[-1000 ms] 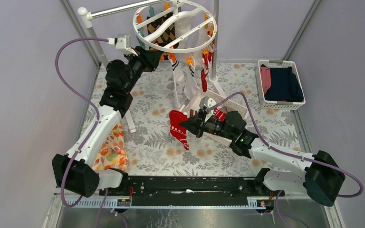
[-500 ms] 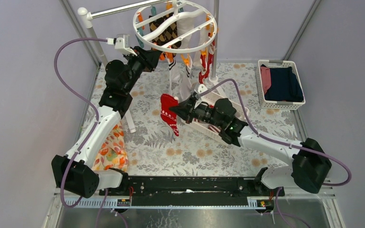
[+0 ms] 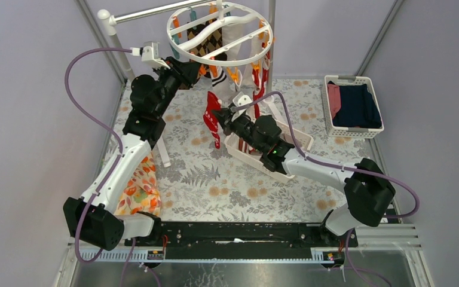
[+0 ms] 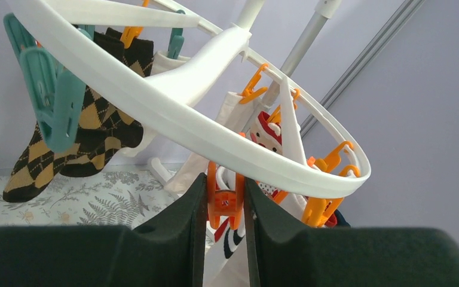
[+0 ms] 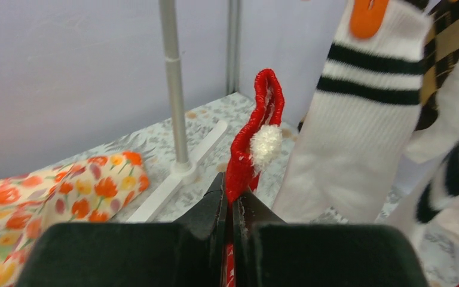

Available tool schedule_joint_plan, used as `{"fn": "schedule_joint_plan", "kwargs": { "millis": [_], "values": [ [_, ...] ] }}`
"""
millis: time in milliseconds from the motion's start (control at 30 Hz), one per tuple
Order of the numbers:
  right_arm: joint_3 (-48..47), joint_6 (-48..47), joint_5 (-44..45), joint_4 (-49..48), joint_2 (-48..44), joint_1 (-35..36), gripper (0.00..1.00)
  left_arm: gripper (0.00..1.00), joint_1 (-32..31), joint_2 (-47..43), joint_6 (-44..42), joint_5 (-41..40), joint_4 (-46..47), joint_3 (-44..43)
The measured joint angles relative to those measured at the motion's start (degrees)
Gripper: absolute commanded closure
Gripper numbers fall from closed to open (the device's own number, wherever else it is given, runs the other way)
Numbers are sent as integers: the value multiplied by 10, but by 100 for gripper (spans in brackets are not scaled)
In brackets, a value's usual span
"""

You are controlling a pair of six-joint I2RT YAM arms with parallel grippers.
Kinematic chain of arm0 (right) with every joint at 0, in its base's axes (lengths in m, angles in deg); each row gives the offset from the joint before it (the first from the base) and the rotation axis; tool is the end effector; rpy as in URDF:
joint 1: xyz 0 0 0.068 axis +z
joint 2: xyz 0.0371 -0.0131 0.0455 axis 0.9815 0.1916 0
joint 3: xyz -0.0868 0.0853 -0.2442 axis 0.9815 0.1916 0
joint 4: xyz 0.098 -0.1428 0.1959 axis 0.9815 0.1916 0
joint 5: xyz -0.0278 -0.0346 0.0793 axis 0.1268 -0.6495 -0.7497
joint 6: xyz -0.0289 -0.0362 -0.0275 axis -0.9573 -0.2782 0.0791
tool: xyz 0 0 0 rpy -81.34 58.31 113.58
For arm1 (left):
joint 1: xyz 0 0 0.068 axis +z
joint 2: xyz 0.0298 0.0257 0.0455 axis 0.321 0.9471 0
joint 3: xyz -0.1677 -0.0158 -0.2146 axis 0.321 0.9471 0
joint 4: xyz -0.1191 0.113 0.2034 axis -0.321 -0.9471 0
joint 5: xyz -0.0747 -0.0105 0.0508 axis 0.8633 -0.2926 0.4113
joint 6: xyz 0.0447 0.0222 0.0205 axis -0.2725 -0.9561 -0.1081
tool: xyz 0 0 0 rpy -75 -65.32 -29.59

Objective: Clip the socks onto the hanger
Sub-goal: Clamp the sock onto the hanger.

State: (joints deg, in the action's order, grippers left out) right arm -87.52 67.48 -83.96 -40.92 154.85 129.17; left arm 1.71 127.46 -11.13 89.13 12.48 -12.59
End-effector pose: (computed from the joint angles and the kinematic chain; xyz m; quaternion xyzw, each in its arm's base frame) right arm 0.2266 0.2730 0.3345 -0.2877 0.5363 0.3081 0.7312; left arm 0.2834 -0.0906 0.4383 -0.0339 0.6295 -0.3423 0.6967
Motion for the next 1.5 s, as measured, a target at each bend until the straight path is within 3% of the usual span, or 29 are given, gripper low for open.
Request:
{"fn": "schedule_joint_plan", "kwargs": {
  "millis": [367,867,1200,1500],
  "values": [
    [-83,-69,79,-18,48,28,100,88,0,-1,11,-11,-10,0],
    [-125,-104,159,-21,101,52,100,90,0,-3,24,-20,-11,0],
    [-116,-294,278,-263,208,117,100,90,0,-7,30,-26,-16,0],
    [-140,-454,330,-392,282,122,100,90,0,-10,33,-30,-19,0]
  ]
}}
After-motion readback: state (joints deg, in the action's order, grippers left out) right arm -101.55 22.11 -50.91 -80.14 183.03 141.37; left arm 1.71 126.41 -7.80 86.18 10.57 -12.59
